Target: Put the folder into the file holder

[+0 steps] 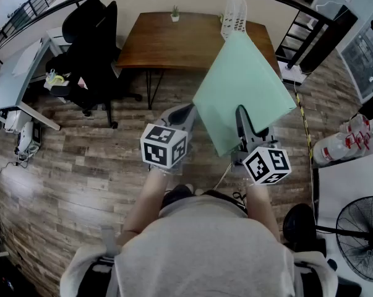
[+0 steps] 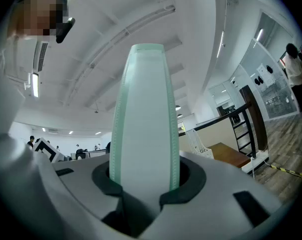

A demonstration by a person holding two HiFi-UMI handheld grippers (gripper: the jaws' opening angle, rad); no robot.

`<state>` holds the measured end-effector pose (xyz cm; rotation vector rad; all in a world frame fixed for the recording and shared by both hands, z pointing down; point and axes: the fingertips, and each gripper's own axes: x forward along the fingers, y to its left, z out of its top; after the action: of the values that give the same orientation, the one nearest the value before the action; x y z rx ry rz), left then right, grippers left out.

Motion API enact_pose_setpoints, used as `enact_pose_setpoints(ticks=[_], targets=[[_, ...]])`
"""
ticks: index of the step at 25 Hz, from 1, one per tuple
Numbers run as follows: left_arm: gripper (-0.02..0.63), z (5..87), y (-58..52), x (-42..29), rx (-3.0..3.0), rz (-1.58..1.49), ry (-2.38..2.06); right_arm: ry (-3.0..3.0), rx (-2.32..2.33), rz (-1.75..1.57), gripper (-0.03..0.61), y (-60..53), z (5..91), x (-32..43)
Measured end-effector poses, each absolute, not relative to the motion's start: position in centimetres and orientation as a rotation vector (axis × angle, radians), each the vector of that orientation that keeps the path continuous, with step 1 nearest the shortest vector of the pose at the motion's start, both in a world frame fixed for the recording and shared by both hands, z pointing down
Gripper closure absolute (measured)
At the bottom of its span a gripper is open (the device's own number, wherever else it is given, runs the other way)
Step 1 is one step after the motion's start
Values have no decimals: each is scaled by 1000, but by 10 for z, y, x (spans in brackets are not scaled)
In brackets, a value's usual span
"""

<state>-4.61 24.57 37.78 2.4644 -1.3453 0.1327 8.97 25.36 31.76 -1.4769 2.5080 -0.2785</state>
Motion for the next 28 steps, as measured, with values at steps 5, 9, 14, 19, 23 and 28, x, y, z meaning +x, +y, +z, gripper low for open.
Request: enact_pose_setpoints(ticks=[5, 9, 14, 19, 23, 28], targets=[[603, 371, 236, -43, 2493, 89, -1356, 2532, -1482, -246, 414, 244, 320, 85], [603, 377, 236, -40, 2476, 82, -1355, 2514, -1461, -277, 414, 242, 320, 85], [603, 380, 231, -34, 2495, 109, -1341, 2515, -1465, -284, 414, 239, 321, 85], [603, 382, 224, -40, 2497, 108, -1346, 2490, -1470, -319, 414, 235, 319, 85], [603, 382, 220, -49, 2494, 79, -1339, 2488, -1457, -312, 414, 233, 317, 81], [603, 389, 220, -54, 2494, 80, -1306, 2497, -1473, -315, 416, 233, 324, 77]])
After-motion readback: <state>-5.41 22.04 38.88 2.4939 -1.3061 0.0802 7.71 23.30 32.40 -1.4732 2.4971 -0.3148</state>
